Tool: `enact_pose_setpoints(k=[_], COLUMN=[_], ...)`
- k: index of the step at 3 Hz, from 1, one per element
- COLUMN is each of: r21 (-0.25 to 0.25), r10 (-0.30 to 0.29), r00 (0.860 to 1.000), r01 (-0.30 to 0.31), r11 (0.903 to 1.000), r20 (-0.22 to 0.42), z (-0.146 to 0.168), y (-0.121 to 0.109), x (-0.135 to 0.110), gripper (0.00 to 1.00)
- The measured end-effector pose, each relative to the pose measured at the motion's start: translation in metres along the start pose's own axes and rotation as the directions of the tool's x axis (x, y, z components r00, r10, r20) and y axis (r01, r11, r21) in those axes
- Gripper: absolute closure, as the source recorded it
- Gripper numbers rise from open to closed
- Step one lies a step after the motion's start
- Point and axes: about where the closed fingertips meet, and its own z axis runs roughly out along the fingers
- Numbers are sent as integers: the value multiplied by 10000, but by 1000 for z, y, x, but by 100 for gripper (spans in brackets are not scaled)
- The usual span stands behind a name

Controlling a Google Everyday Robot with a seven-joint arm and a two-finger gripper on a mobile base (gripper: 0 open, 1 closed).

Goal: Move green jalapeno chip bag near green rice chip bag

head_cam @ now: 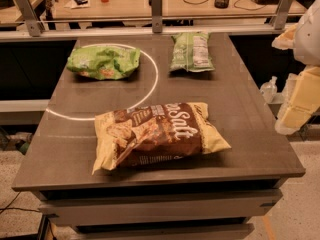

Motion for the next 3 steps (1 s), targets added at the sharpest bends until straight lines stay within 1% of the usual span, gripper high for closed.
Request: enact_pose_setpoints(k=[1,2,3], r21=[1,361,1358], r10=[1,344,1315], r00=[10000,9981,9810], r01=[-1,-363,-1510], r11=[10000,9987,9791], r20=[1,511,1427], z=[0,-4,-15], y=[0,-13,-51], x=[0,-4,-15], gripper=[0,0,0])
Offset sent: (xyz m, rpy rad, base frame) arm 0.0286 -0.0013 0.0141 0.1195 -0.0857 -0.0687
